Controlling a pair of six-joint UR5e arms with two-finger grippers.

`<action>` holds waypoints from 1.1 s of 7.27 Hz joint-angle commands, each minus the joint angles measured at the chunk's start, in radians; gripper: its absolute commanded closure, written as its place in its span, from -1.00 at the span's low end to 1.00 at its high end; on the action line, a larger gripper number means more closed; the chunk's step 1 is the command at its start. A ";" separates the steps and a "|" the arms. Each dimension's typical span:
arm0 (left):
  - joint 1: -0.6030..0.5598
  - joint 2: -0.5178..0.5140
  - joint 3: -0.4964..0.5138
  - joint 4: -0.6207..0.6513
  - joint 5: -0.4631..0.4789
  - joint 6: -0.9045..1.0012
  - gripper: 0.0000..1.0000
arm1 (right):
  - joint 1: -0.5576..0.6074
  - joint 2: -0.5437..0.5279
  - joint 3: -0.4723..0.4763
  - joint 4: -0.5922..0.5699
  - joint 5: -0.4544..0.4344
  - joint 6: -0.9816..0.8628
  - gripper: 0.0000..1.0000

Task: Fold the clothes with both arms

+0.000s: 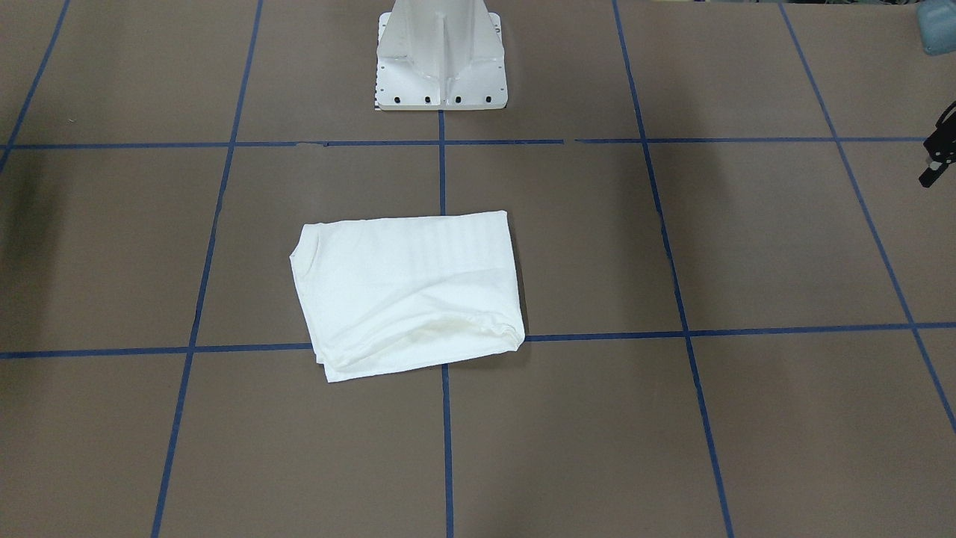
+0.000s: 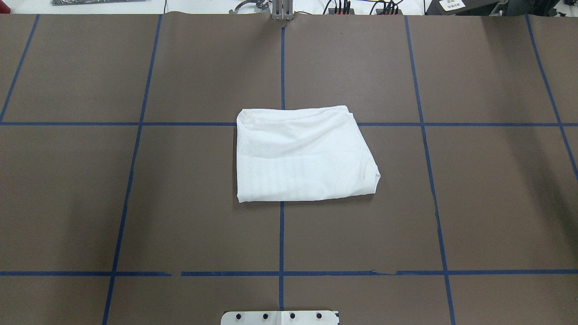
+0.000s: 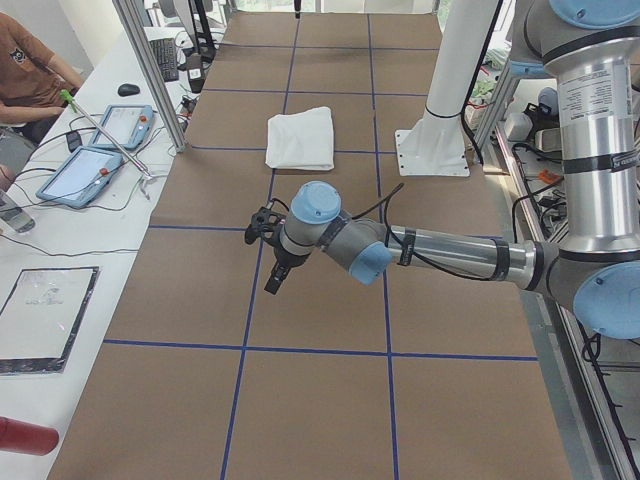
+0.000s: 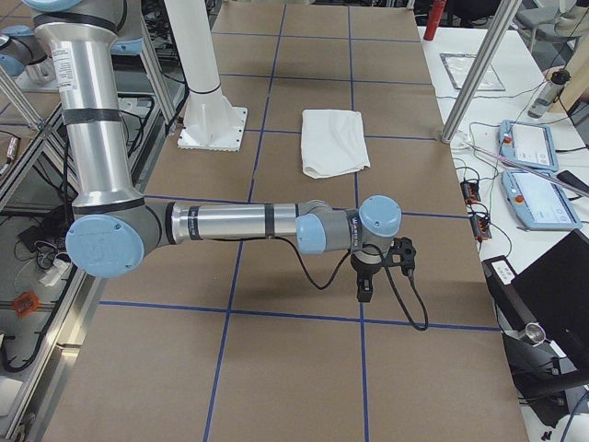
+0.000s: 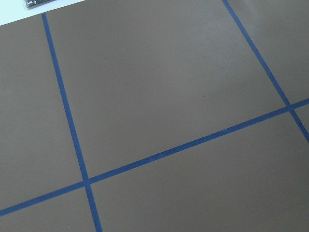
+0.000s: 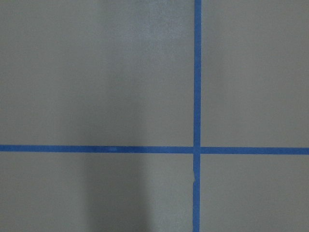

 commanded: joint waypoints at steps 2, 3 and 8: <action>-0.077 0.029 -0.043 0.136 -0.047 0.119 -1.00 | 0.002 -0.100 0.208 -0.079 -0.009 -0.020 -1.00; -0.094 0.024 -0.048 0.209 -0.044 0.182 -1.00 | 0.001 -0.114 0.229 -0.101 -0.016 -0.021 -1.00; -0.266 0.088 -0.043 0.275 -0.048 0.189 -1.00 | -0.015 -0.157 0.249 -0.103 -0.018 -0.038 -1.00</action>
